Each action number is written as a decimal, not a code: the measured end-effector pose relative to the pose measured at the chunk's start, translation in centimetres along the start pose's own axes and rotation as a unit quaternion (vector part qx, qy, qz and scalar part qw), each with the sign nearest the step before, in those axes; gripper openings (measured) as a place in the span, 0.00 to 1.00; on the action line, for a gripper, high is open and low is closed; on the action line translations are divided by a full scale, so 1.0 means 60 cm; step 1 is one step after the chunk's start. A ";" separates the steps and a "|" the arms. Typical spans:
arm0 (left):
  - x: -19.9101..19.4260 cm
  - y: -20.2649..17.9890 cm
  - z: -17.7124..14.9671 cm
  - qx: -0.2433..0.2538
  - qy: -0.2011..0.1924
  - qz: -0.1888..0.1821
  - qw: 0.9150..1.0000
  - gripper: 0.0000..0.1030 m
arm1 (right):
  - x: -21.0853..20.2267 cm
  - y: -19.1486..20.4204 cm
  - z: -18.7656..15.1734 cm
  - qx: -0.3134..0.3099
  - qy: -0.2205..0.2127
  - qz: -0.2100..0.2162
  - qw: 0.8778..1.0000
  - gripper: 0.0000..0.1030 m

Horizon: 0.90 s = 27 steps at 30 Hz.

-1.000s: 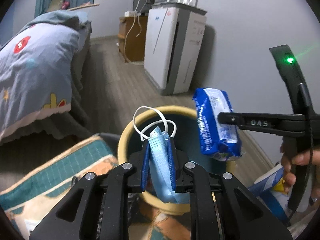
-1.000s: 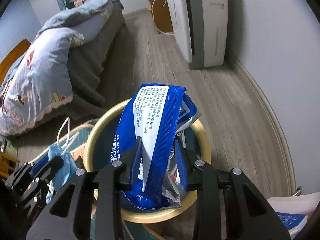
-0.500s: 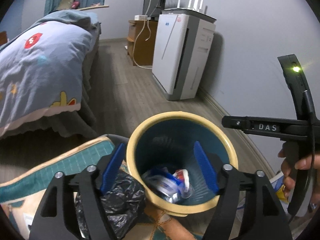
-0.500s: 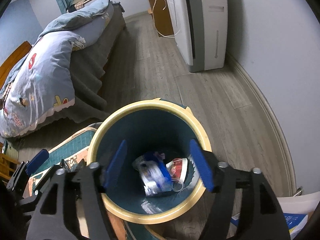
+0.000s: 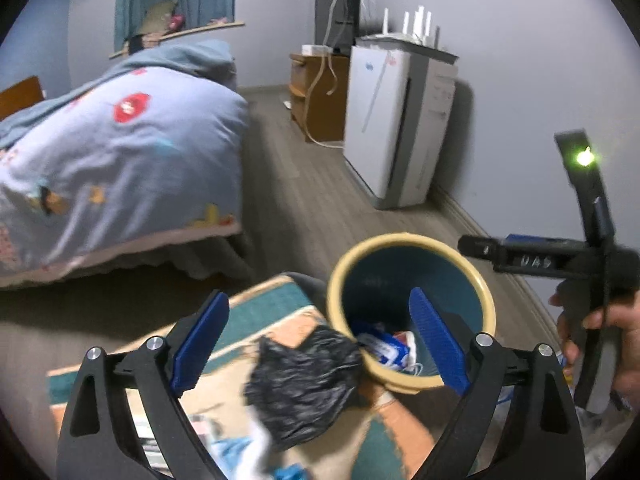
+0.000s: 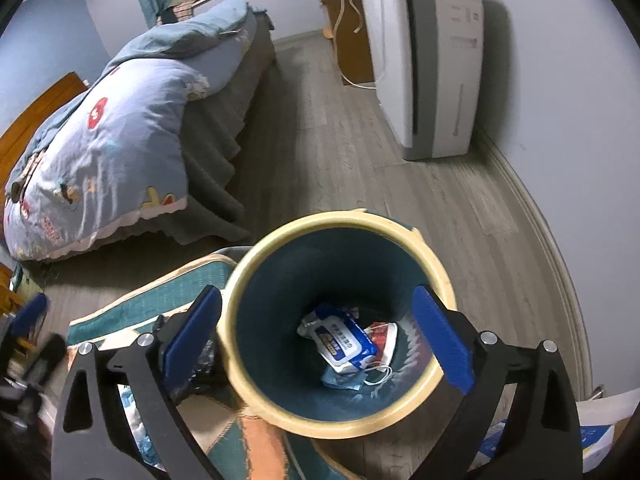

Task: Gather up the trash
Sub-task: 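Move both open tools back over the cushion, then grasp the black plastic bag with the right tool while the left tool grasps the white tissue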

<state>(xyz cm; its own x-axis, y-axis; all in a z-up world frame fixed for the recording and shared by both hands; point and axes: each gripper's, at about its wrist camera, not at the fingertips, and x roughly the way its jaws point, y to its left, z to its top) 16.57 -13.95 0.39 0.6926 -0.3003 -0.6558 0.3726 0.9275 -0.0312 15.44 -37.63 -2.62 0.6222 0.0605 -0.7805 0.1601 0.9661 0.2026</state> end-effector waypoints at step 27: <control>-0.127 0.204 -0.131 -0.052 0.030 0.099 0.993 0.90 | 0.044 0.190 -0.060 -0.088 0.067 0.043 0.993 0.94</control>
<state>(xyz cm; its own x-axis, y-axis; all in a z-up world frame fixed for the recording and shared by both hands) 10.97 1.43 -0.92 0.7061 -0.0990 -0.7012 0.1650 0.9859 0.0270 16.14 -25.52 -4.50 0.5185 0.1654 -0.8389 -0.0318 0.9842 0.1744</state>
